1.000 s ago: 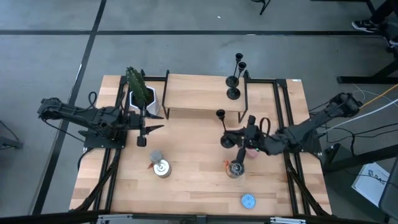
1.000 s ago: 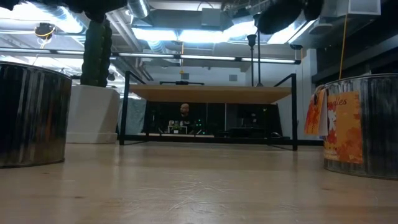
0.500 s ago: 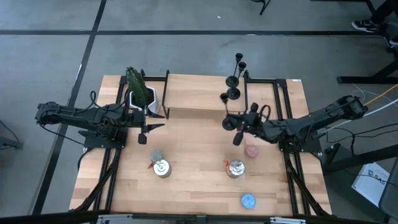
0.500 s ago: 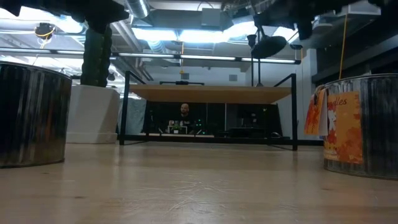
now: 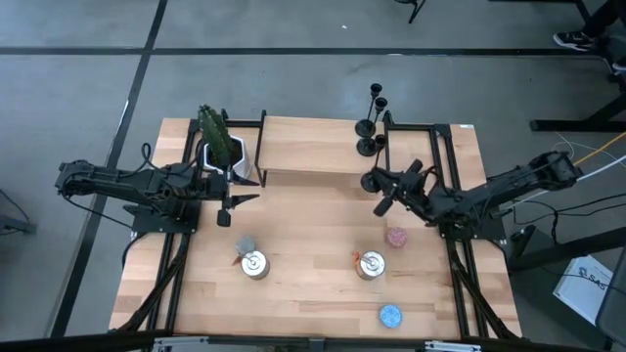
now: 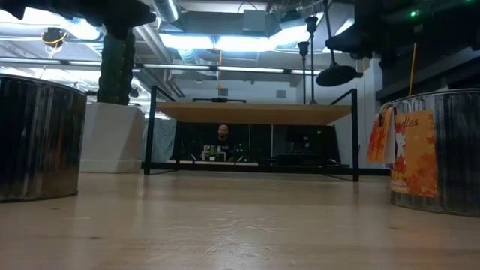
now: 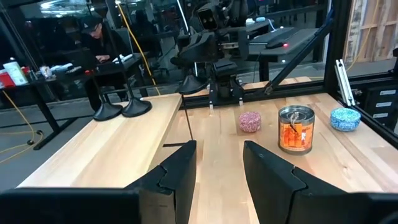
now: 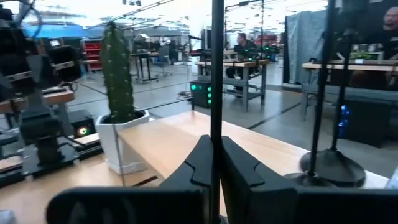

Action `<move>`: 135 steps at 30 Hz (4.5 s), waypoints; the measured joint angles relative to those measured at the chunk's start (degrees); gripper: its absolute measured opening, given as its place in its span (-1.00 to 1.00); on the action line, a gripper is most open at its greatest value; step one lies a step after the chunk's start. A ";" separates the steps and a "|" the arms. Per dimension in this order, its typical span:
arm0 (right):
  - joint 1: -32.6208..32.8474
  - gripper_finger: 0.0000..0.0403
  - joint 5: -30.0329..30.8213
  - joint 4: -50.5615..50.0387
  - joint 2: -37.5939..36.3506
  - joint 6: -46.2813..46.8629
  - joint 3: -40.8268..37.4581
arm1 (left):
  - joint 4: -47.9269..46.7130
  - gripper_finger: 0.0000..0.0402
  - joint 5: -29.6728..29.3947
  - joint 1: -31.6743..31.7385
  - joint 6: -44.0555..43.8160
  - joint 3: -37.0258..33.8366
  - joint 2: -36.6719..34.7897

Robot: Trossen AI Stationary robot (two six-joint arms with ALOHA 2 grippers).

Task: Pick & Place candle stick holders
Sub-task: Align the black candle holder with the other black candle holders on the shelf

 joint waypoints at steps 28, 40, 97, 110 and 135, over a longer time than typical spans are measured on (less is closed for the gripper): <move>-12.83 -0.92 -14.24 0.93 0.77 0.97 -0.02 | 1.52 -0.37 -0.22 0.00 1.05 0.00 0.00; -16.02 -0.92 -12.99 3.93 8.82 3.47 -0.02 | 1.35 -0.37 -0.26 -0.02 2.56 0.00 0.00; -16.15 -0.43 -5.33 2.31 8.90 -1.55 0.38 | 1.37 -0.37 -0.26 -0.02 2.53 -0.02 0.00; -14.84 0.05 -5.37 -1.98 5.35 -4.07 2.82 | 1.35 -0.37 -0.26 -0.02 2.36 -0.02 0.02; -6.65 -0.49 -11.85 -29.38 -6.01 9.90 2.80 | 1.37 -0.37 -0.49 0.00 2.56 -0.02 0.02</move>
